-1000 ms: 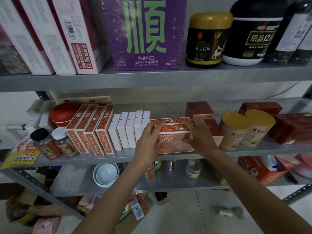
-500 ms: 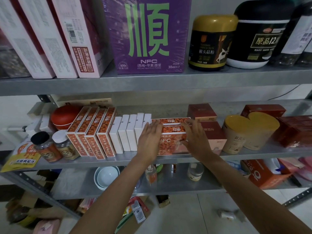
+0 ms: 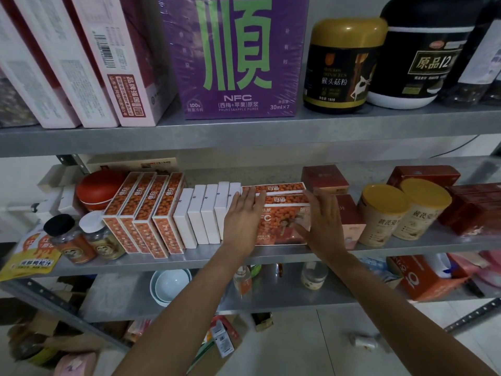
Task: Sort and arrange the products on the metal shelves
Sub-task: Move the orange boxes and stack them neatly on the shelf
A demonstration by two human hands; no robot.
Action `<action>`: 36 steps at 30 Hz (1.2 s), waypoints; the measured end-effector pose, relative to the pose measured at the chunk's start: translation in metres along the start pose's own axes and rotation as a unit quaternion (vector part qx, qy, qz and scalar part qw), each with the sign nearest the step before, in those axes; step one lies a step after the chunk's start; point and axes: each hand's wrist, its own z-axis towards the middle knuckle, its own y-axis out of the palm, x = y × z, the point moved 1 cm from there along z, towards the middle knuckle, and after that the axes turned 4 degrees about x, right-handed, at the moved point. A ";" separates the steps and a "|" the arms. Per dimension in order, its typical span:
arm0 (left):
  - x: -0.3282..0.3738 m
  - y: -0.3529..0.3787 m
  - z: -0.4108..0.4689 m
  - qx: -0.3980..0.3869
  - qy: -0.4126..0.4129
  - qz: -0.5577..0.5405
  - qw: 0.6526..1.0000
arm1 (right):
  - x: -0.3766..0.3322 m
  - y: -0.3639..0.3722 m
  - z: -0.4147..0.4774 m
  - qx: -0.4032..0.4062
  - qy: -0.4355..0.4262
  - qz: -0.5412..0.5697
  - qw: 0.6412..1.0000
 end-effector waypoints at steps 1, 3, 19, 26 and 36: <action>0.001 0.001 0.000 0.001 -0.002 0.004 1.000 | 0.005 -0.002 -0.004 0.028 0.016 -0.007 0.999; 0.002 0.002 0.001 0.002 -0.002 0.007 1.000 | 0.014 -0.005 -0.013 0.069 0.064 -0.028 0.995; 0.002 0.000 0.003 -0.033 -0.005 -0.003 0.999 | 0.033 0.009 -0.045 0.111 0.226 -0.004 0.968; 0.002 0.003 -0.003 -0.029 -0.003 -0.004 1.000 | 0.036 0.004 -0.044 0.113 0.271 0.068 0.954; 0.016 -0.001 -0.014 0.066 0.029 -0.099 0.992 | 0.026 -0.042 -0.079 0.153 0.298 0.145 0.931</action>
